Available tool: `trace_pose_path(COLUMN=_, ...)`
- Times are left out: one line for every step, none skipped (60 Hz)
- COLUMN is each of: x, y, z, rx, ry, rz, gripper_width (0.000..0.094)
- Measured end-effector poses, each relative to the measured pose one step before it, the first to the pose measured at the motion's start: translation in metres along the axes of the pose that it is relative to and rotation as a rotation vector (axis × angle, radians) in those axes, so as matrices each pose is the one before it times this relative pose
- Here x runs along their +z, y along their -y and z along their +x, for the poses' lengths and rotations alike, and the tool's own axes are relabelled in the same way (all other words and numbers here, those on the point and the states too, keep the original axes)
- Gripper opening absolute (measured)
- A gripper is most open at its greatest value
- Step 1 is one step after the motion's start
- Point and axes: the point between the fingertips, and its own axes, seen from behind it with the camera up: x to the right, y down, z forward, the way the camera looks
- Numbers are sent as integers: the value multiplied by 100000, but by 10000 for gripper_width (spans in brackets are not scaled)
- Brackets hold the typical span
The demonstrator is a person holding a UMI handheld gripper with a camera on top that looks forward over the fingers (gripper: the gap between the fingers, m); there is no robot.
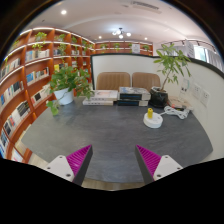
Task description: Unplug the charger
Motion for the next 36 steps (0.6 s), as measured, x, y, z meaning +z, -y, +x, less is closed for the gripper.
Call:
trace_pose_path(x=762, y=-1, z=941, rx=382, ry=-909, rz=-280, gripper_width=862)
trace_pose_path(x=682, y=18, z=930, rx=358, ry=-983, rz=-319, gripper_width=865)
trace_pose_path(x=672, y=53, z=934, rx=365, ry=-1058, rz=-330, gripper_width=864)
trace_pose_path(x=538, y=49, z=842, rx=424, ry=-1000, rz=-476, gripper_width=864)
trace_pose_path(x=840, y=112, z=855, rx=509, ry=-785, rz=-352, gripper_width=861)
trace_pose_path(x=523, y=113, z=765, rx=549, ry=-741, rz=-481, gripper_width=861)
trace_pose_path(x=669, y=165, z=824, rx=568, ry=-730, rz=-365, gripper_width=861)
trace_pose_path(x=696, y=242, z=793, rx=522, ry=-854, rz=-159, gripper_width=860)
trace_pose_path(x=691, y=274, z=774, rx=344, ry=-827, rz=-75, gripper_width=861)
trace_pose_path(x=718, y=279, z=760, rx=278, ry=-863, rz=-27, gripper_width=861)
trace_pose_path(x=742, y=312, z=776, rx=221, ry=-898, rz=-57, gripper_width=861)
trace_pose_path(x=697, y=318, z=697, rx=90, ry=-820, rz=21, gripper_width=860)
trace_pose_path(x=759, y=349, z=646, rx=-54, ry=-668, rz=85, gripper_width=858)
trace_pose_path(x=731, y=338, z=604, rx=-117, ry=-581, rz=-4, gripper_width=856)
trace_pose_path(x=767, y=315, z=607, rx=-120, ry=-547, rz=-65, gripper_width=853)
trace_pose_path(x=785, y=323, z=586, rx=-63, ry=-523, rz=-38, gripper_width=848)
trace_pose_path(x=797, y=317, z=552, rx=-13, ry=-472, rz=-37, gripper_width=848)
trace_pose_path(x=777, y=336, z=510, rx=21, ry=-440, rz=-13, gripper_width=848)
trace_pose_path(x=778, y=353, z=445, rx=45, ry=-275, rz=36, gripper_width=850)
trace_pose_path(x=789, y=328, z=379, rx=115, ry=-93, rz=50, gripper_width=850)
trace_pose_path(x=796, y=301, z=330, rx=134, ry=22, rz=-11, gripper_width=847)
trace_pose_path(x=794, y=293, z=283, rx=175, ry=131, rz=-83, gripper_width=846)
trace_pose_path(x=745, y=286, z=237, rx=162, ry=236, rz=-35, gripper_width=844)
trace_pose_path(x=751, y=326, z=221, rx=97, ry=242, rz=84, gripper_width=841)
trace_pose_path(x=689, y=325, z=206, rx=36, ry=266, rz=241, gripper_width=834)
trace_pose_path(x=698, y=333, z=161, rx=-194, ry=278, rz=364, gripper_width=823)
trace_pose_path(x=636, y=330, z=171, rx=-423, ry=301, rz=495, gripper_width=808)
trace_pose_path(x=644, y=292, z=106, rx=-631, ry=377, rz=533, gripper_width=792)
trace_pose_path(x=591, y=242, z=122, rx=-670, ry=266, rz=404, gripper_width=766)
trace_pose_path(x=553, y=185, z=96, rx=-680, ry=208, rz=239, gripper_width=743)
trace_pose_path(x=538, y=169, z=92, rx=-644, ry=107, rz=242, gripper_width=709)
trace_pose_path(x=509, y=183, z=103, rx=-577, ry=-77, rz=398, gripper_width=679)
trace_pose_path(x=467, y=197, z=83, rx=-579, ry=-88, rz=562, gripper_width=644)
trace_pose_path(x=428, y=140, z=14, rx=-655, ry=125, rz=483, gripper_width=613)
trace_pose_path(x=359, y=44, z=11, rx=-825, ry=256, rz=176, gripper_width=579)
trace_pose_path(x=327, y=15, z=15, rx=-974, ry=153, rz=4, gripper_width=544)
